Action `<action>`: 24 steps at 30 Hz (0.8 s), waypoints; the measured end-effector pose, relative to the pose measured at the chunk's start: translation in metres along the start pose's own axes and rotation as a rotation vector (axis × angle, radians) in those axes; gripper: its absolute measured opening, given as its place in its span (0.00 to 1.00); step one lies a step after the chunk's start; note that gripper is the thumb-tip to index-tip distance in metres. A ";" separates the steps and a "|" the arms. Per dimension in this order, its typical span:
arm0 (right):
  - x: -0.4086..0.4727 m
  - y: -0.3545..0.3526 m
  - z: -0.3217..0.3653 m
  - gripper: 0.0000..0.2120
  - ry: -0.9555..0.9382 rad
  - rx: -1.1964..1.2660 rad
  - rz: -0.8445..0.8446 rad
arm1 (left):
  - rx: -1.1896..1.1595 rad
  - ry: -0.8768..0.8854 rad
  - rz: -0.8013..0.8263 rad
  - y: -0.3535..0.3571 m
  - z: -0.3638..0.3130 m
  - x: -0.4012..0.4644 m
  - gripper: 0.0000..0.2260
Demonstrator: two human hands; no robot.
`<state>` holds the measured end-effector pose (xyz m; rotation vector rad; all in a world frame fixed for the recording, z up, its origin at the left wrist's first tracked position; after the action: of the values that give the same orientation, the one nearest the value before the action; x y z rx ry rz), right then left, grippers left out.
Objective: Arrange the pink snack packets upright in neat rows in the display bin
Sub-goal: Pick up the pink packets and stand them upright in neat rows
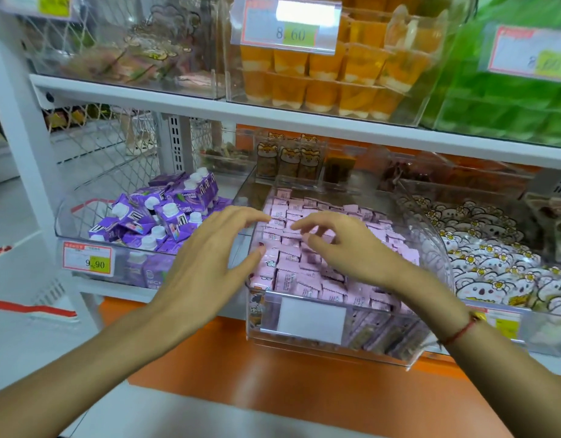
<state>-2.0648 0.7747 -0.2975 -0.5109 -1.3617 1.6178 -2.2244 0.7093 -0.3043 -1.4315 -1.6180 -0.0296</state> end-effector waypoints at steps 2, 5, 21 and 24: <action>-0.021 -0.006 -0.009 0.09 0.001 -0.073 -0.089 | 0.020 0.120 0.060 0.005 -0.016 -0.001 0.10; -0.049 0.002 -0.016 0.07 -0.045 -0.106 -0.056 | 0.020 0.158 0.218 0.025 -0.027 -0.003 0.11; -0.064 0.012 -0.025 0.11 -0.072 -0.006 0.018 | 0.202 0.084 0.436 0.043 -0.012 0.005 0.13; -0.064 0.012 -0.024 0.11 -0.068 0.000 0.025 | 0.300 0.131 0.345 0.040 -0.017 0.007 0.20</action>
<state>-2.0194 0.7347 -0.3309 -0.4781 -1.4104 1.6686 -2.1818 0.7176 -0.3111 -1.4199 -1.1954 0.2999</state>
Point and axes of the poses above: each hand's wrist, its own x-axis towards the middle knuckle, its own y-axis out of the palm, z = x × y, the point moved 7 cm from there along x, towards the middle knuckle, and after that the axes turned 9 degrees about -x, right-handed, at the moved point
